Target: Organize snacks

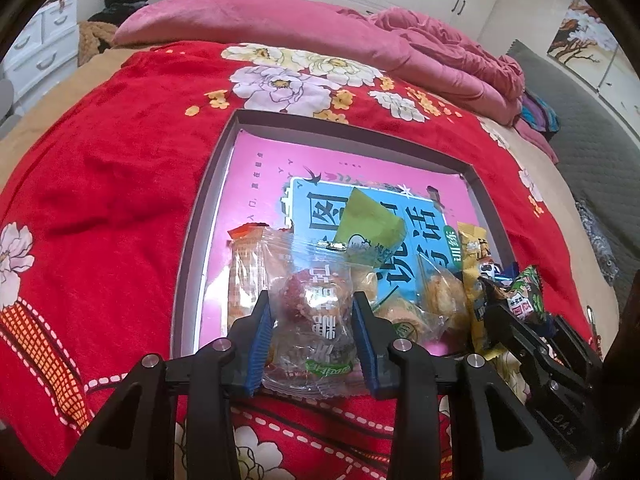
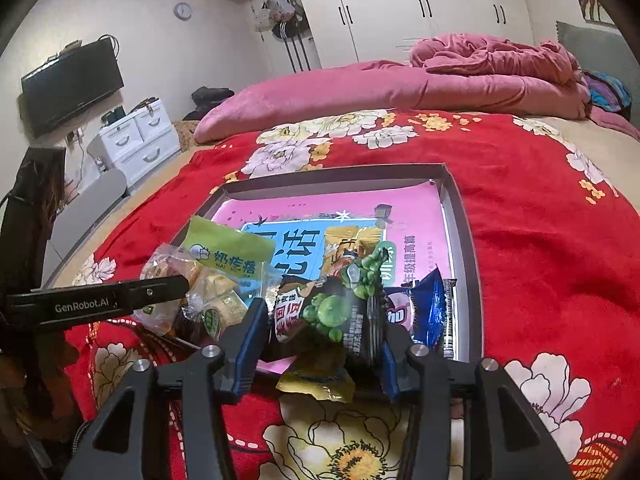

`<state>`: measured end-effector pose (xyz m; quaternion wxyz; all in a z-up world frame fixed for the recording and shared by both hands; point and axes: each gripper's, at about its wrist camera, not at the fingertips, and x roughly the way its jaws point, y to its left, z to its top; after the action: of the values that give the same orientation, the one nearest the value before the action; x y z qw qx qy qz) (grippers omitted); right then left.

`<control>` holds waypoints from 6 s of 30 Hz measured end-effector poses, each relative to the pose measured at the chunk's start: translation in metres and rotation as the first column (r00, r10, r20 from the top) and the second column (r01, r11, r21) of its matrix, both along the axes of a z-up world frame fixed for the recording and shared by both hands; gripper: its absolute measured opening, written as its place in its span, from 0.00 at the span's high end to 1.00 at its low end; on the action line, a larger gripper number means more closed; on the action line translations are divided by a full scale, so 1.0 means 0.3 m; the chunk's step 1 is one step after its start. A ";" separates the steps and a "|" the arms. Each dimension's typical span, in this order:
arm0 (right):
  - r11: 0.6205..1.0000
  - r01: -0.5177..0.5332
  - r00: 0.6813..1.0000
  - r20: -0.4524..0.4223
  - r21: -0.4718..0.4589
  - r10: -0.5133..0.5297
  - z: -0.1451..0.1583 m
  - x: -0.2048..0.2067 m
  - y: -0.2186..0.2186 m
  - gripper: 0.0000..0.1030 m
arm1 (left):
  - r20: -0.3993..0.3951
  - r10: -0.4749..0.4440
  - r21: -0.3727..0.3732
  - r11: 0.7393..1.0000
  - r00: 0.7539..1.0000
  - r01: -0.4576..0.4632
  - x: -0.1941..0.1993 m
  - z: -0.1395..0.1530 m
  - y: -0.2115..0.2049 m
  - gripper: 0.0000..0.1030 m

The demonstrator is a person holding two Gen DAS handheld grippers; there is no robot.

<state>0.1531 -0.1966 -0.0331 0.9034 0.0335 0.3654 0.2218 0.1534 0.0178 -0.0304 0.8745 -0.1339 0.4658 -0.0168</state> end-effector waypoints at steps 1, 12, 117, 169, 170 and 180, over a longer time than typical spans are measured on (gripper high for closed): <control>1.000 0.002 1.000 0.000 0.002 -0.002 0.002 0.000 -0.002 0.47 | -0.001 -0.003 0.002 1.000 1.000 0.003 0.000 0.000 -0.002 0.61; 0.998 0.058 0.998 0.020 0.016 -0.059 0.029 -0.013 -0.050 0.39 | 0.003 -0.007 0.019 1.000 1.000 0.006 -0.011 0.014 -0.012 0.51; 0.982 0.179 0.984 0.013 -0.062 -0.178 0.111 -0.362 -0.063 0.11 | 0.031 -0.053 0.101 0.994 0.998 0.049 -0.394 0.071 -0.058 0.27; 0.981 0.183 0.983 0.030 -0.065 -0.181 0.123 -0.360 -0.070 0.11 | 0.017 -0.038 0.138 0.990 0.999 0.035 -0.387 0.063 -0.058 0.27; 0.981 0.184 0.983 0.031 -0.065 -0.182 0.124 -0.358 -0.073 0.11 | 0.016 -0.039 0.137 0.990 0.999 0.036 -0.386 0.062 -0.057 0.27; 0.966 0.247 0.968 0.073 -0.078 -0.242 0.141 -0.341 -0.114 0.11 | 0.028 -0.028 0.122 0.992 0.999 0.025 -0.351 0.052 -0.007 0.27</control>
<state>0.0508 -0.2310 0.0093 0.9356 0.0322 0.3390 0.0936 0.0480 0.0156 -0.0148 0.8877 -0.0738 0.4545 -0.0020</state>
